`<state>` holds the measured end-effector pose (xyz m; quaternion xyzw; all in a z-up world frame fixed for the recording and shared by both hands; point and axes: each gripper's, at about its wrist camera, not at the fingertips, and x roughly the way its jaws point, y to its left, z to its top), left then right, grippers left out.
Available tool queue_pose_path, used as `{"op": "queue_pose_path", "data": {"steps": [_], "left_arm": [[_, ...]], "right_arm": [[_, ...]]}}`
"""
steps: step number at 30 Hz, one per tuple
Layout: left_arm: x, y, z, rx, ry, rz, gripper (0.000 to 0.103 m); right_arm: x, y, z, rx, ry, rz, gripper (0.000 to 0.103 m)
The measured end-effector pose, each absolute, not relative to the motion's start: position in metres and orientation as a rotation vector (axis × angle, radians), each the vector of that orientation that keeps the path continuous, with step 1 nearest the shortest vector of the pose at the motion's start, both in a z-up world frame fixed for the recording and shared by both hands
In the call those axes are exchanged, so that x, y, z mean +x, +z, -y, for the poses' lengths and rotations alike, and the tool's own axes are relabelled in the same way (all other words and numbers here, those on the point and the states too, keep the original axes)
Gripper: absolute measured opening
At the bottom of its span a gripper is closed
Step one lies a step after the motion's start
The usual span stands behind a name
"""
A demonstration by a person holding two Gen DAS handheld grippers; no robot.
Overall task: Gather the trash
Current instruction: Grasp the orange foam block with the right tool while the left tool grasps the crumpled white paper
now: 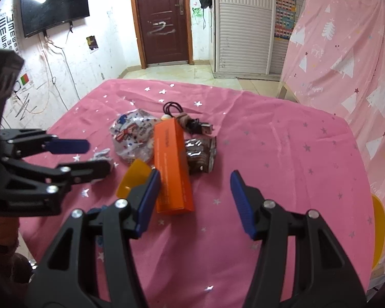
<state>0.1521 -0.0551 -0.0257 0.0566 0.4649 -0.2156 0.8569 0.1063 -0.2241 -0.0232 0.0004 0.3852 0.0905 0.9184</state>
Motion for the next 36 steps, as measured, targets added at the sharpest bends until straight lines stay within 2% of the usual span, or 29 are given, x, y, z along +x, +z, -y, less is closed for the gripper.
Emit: {"op": "queue_pose_path", "data": {"steps": [4, 6, 7, 10, 11, 26, 36], "left_arm": [[0.153, -0.034, 0.059, 0.125, -0.462, -0.987, 0.026], [0.151, -0.035, 0.062, 0.139, -0.465, -0.979, 0.025], [0.149, -0.035, 0.064, 0.149, -0.469, -0.973, 0.024], [0.148, -0.035, 0.065, 0.156, -0.472, -0.965, 0.024], [0.147, -0.035, 0.064, 0.153, -0.469, -0.962, 0.023], [0.141, 0.014, 0.064, 0.129, -0.429, -0.874, 0.023], [0.129, 0.046, 0.141, 0.182, -0.516, -0.821, 0.023]], "right_arm": [[0.107, -0.027, 0.216, -0.032, 0.216, -0.814, 0.054], [0.11, -0.029, 0.214, -0.034, 0.218, -0.822, 0.054], [0.112, -0.03, 0.214, -0.032, 0.219, -0.827, 0.051], [0.115, -0.032, 0.213, -0.025, 0.237, -0.846, 0.029], [0.115, -0.033, 0.211, -0.029, 0.246, -0.849, 0.026], [0.096, -0.008, 0.256, 0.087, 0.225, -0.738, 0.022], [0.069, 0.002, 0.357, 0.226, 0.047, -0.648, 0.022]]}}
